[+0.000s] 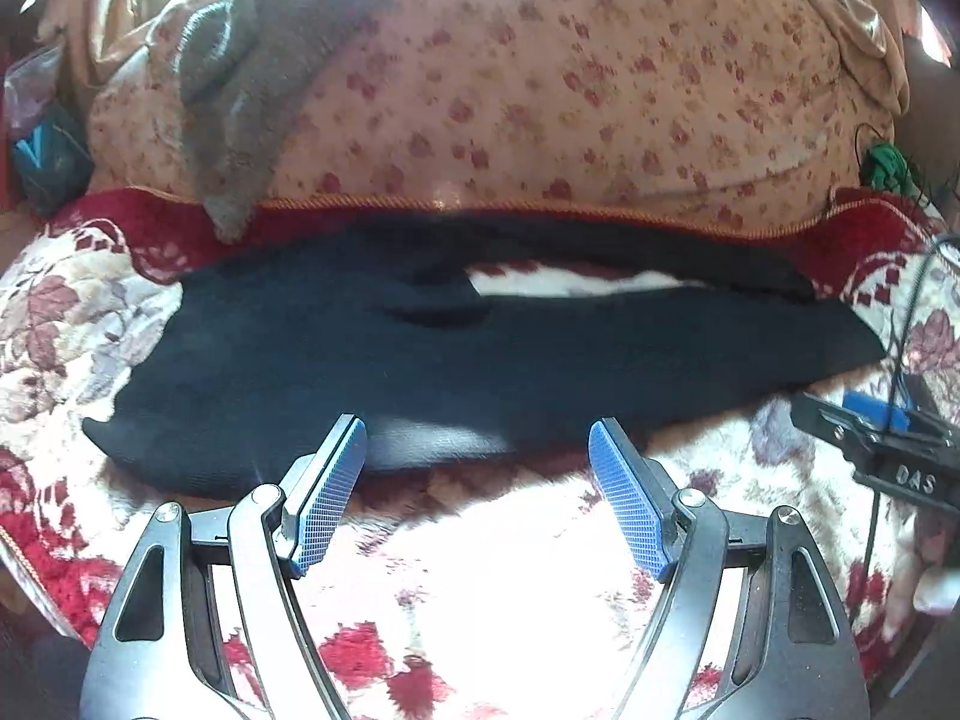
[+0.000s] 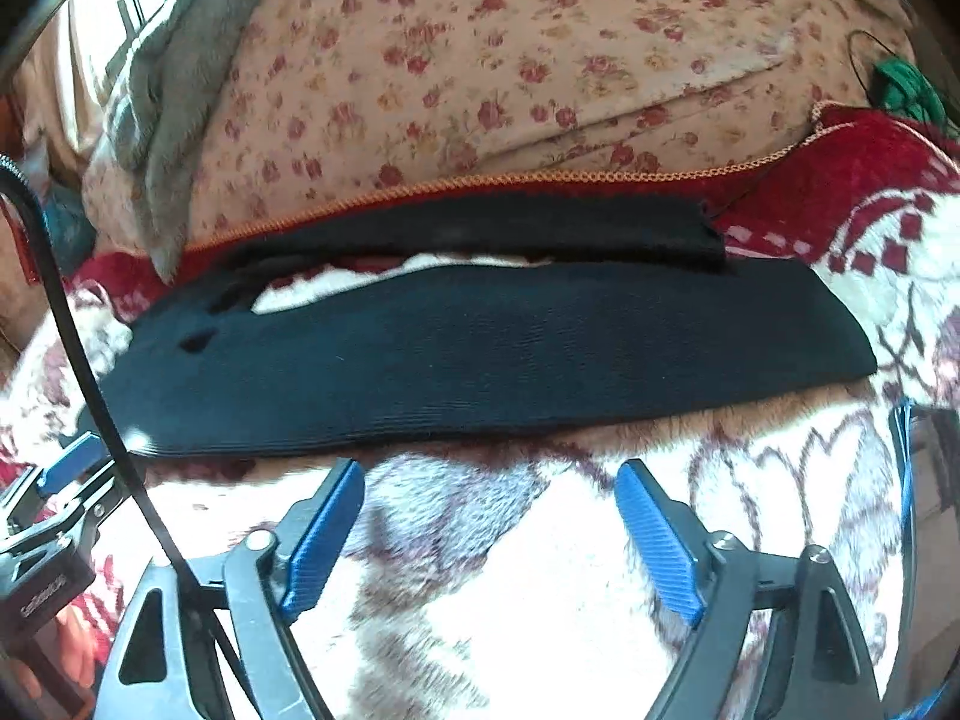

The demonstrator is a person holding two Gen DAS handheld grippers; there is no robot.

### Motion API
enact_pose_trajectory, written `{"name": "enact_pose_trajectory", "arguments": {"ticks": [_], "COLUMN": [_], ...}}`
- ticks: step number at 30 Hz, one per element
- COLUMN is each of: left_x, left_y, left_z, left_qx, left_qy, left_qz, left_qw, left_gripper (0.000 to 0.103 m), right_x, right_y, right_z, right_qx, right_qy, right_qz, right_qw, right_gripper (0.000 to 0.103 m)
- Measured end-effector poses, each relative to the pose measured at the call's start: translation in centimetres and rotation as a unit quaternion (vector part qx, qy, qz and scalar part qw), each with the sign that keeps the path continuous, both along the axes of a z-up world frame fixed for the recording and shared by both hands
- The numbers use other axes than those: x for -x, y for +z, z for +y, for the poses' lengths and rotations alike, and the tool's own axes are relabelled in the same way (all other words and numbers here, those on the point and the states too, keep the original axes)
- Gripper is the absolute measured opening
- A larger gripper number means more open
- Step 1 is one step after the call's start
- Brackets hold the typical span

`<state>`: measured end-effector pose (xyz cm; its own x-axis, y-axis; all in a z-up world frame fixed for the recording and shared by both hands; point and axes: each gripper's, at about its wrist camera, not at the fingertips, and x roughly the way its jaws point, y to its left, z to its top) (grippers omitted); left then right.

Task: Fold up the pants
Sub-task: 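Move both open grippers toward the waistband edge of the black pants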

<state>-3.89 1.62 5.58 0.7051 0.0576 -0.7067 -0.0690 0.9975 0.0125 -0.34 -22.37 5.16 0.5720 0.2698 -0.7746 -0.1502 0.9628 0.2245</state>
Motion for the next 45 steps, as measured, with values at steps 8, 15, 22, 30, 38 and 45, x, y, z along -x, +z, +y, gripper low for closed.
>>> {"name": "enact_pose_trajectory", "arguments": {"ticks": [8, 15, 22, 30, 38, 45], "left_x": [0.6, 1.1, 1.4, 1.6, 1.1, 1.3], "left_y": [1.3, 1.8, 2.0, 1.8, 0.7, -1.3], "left_z": [0.6, 0.5, 0.5, 0.6, 1.7, 4.9], "left_qx": [0.020, 0.019, 0.017, 0.016, 0.026, 0.072], "left_qy": [0.013, 0.014, 0.019, 0.023, 0.038, 0.071], "left_qz": [-0.003, -0.006, -0.006, -0.005, 0.012, 0.043], "left_qw": [0.9997, 0.9997, 0.9997, 0.9996, 0.9988, 0.9939], "left_gripper": [0.078, 0.078, 0.078, 0.078, 0.078, 0.078], "right_x": [2.3, 2.5, 3.2, 3.3, 3.1, 2.4], "right_y": [2.8, 3.3, 3.4, 3.4, 2.3, 1.1], "right_z": [0.0, -0.1, -0.5, -1.0, -2.2, -3.9], "right_qx": [0.010, 0.012, 0.009, 0.004, -0.002, -0.014], "right_qy": [-0.006, -0.008, -0.015, -0.022, -0.035, -0.052], "right_qz": [-0.043, -0.034, -0.036, -0.031, -0.016, -0.004], "right_qw": [0.999, 0.999, 0.999, 0.999, 0.999, 0.999], "right_gripper": [0.084, 0.084, 0.084, 0.084, 0.084, 0.084]}}
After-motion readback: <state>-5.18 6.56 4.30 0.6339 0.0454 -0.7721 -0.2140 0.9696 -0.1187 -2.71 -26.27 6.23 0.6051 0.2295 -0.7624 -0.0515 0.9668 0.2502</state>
